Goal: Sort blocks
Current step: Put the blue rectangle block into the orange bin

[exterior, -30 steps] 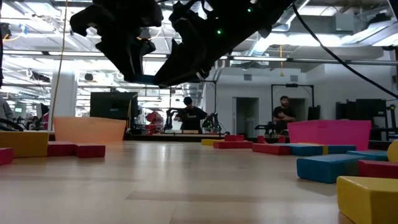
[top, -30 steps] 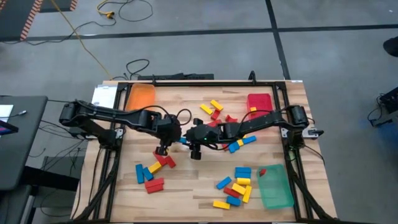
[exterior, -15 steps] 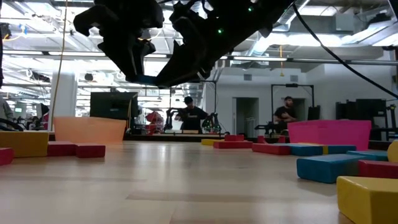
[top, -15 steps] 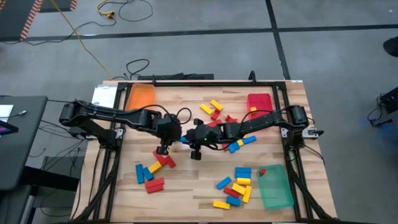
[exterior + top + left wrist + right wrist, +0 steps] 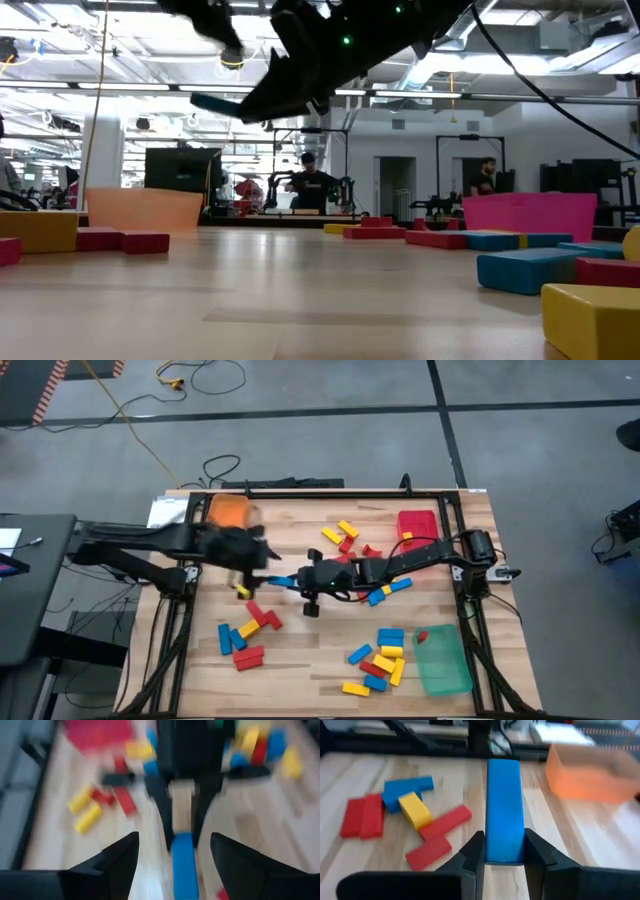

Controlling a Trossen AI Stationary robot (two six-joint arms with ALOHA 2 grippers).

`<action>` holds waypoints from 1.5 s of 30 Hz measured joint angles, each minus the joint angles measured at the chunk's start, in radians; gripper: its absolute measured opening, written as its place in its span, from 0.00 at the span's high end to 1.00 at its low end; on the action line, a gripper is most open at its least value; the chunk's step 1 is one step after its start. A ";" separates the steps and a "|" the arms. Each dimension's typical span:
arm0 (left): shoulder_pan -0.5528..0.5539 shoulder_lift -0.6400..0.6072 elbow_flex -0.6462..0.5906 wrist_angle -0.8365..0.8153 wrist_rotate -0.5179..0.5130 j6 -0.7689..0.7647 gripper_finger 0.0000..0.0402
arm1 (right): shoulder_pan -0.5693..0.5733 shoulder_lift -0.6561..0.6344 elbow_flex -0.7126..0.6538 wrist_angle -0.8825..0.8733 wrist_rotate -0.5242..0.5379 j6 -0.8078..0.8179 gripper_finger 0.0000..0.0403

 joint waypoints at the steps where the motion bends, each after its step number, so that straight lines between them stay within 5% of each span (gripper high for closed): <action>1: 0.000 -0.044 -0.004 0.020 -0.002 0.004 0.39 | 0.001 0.000 0.000 0.024 0.000 -0.012 0.75; 9: 0.006 -0.414 -0.266 0.365 -0.053 0.065 0.39 | -0.002 0.000 0.000 0.255 -0.008 -0.111 0.76; 15: 0.028 -0.563 -0.504 0.624 -0.033 0.047 0.39 | -0.005 -0.001 0.000 0.439 -0.047 -0.183 0.76; 23: 0.031 -0.574 -0.627 0.869 -0.003 0.018 0.39 | -0.041 -0.001 -0.001 0.537 -0.138 -0.150 0.76; 45: 0.028 -0.584 -0.634 0.920 0.112 -0.036 0.39 | -0.055 -0.001 -0.001 0.578 -0.134 -0.162 0.76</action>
